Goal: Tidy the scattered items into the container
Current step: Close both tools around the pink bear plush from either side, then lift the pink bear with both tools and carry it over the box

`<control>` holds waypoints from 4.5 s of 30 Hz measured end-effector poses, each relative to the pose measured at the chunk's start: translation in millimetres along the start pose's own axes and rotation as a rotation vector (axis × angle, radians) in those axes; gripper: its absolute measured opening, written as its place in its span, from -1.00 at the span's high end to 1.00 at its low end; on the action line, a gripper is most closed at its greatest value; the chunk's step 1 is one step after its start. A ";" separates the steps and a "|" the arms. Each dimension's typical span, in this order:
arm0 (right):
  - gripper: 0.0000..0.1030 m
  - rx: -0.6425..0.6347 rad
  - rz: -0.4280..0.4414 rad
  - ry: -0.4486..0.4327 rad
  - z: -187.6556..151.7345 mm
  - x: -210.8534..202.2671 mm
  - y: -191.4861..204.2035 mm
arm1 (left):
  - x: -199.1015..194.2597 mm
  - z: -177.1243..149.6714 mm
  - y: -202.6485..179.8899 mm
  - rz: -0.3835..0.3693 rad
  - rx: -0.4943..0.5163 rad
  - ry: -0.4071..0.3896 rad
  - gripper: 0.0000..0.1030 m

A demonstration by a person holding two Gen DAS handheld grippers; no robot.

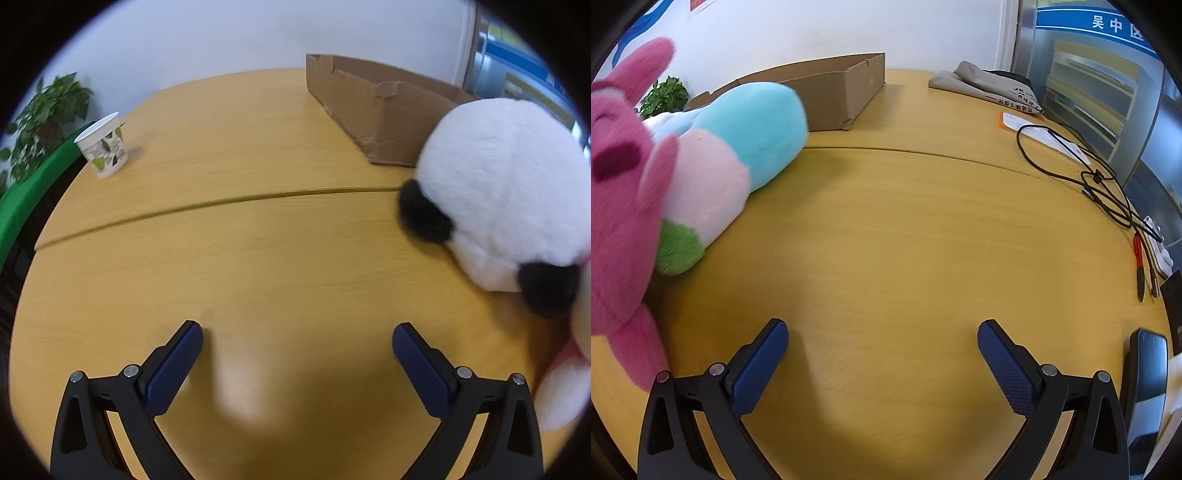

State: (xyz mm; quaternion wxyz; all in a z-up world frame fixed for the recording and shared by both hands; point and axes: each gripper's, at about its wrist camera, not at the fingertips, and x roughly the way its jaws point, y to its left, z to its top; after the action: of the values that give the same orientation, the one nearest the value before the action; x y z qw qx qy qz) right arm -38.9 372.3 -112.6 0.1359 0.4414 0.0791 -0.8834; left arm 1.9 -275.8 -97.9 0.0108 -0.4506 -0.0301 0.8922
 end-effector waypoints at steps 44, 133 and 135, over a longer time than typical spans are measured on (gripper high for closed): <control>-1.00 0.086 0.096 -0.337 23.4 -125.2 123.5 | -96.9 -6.7 -241.2 -0.160 -0.039 -0.286 -0.99; -0.40 -0.034 0.272 -0.619 273.3 -120.3 145.9 | -90.0 237.5 -195.2 -0.315 0.005 -0.440 0.00; -0.40 0.000 0.258 -0.606 286.8 -112.2 140.5 | -78.3 257.0 -195.7 -0.313 0.018 -0.424 0.00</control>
State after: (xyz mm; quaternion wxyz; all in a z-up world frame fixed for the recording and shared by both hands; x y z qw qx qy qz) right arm -148.6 183.4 146.0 0.2642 0.1650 -0.0214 -0.9500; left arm -160.0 -95.5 129.6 0.1461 -0.2434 -0.0930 0.9543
